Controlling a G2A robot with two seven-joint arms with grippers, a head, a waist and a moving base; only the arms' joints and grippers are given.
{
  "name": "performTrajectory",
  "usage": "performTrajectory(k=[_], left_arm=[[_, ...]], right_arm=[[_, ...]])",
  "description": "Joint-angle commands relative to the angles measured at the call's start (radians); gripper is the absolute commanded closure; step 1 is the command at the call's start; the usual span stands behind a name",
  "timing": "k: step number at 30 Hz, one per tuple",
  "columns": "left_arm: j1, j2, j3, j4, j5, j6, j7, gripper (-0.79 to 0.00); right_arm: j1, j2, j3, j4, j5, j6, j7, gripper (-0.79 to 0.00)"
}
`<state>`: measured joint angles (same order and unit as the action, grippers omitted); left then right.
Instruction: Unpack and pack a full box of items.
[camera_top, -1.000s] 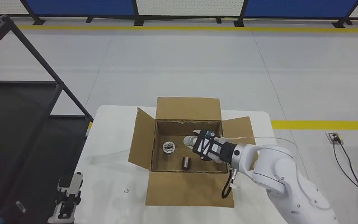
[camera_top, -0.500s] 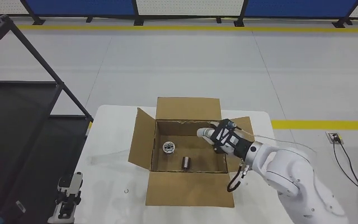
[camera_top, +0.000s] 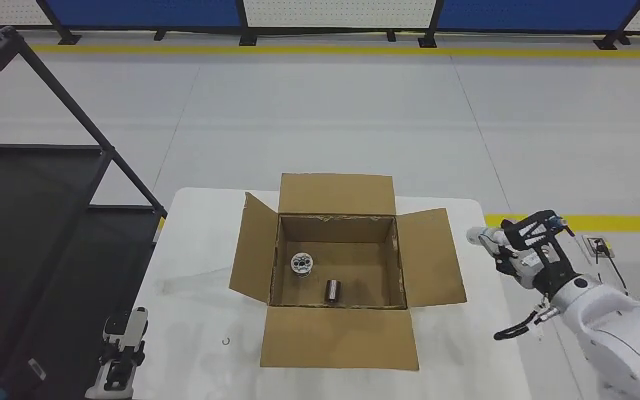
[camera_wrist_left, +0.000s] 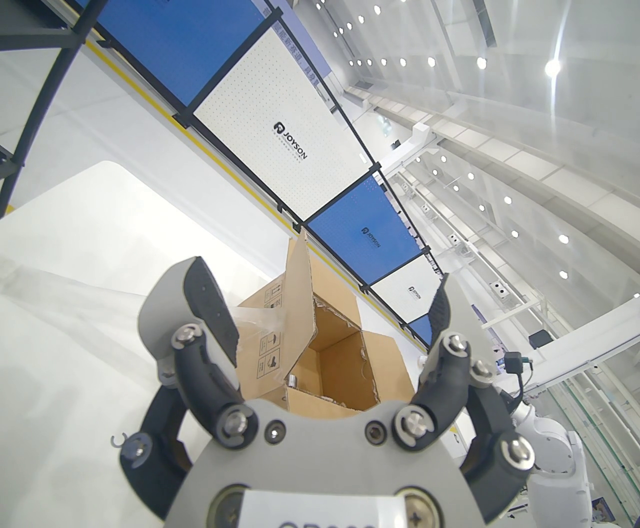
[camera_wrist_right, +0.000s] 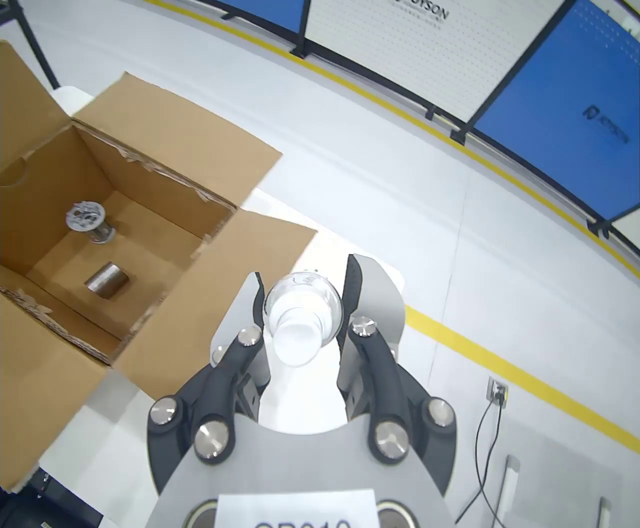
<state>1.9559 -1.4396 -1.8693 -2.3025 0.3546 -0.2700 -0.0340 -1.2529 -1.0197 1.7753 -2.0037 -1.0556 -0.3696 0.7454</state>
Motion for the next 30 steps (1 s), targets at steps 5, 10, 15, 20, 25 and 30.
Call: performTrajectory(k=[5,10,15,20,25,30], left_arm=[[0.000,0.000,0.000,0.000,0.000,0.000,0.000,-0.785],[0.000,0.000,0.000,0.000,0.000,0.000,0.000,-0.785],[0.000,0.000,0.000,0.000,0.000,0.000,0.000,-0.785],[0.000,0.000,0.000,0.000,0.000,0.000,0.000,-0.785],[0.000,0.000,0.000,0.000,0.000,0.000,0.000,-0.785],[0.000,0.000,0.000,0.000,0.000,0.000,0.000,-0.785]], right_arm=[[-0.025,0.009,0.041,0.130,0.060,-0.083,0.032,0.000],[0.024,0.015,-0.007,0.310,0.072,-0.157,0.017,0.000],[0.068,0.016,-0.063,0.465,0.046,-0.189,-0.033,0.000],[0.120,0.017,-0.114,0.580,0.020,-0.212,-0.062,0.000],[0.159,0.019,-0.149,0.648,-0.009,-0.214,-0.073,0.000],[0.177,0.021,-0.171,0.674,-0.011,-0.217,-0.074,0.000]])
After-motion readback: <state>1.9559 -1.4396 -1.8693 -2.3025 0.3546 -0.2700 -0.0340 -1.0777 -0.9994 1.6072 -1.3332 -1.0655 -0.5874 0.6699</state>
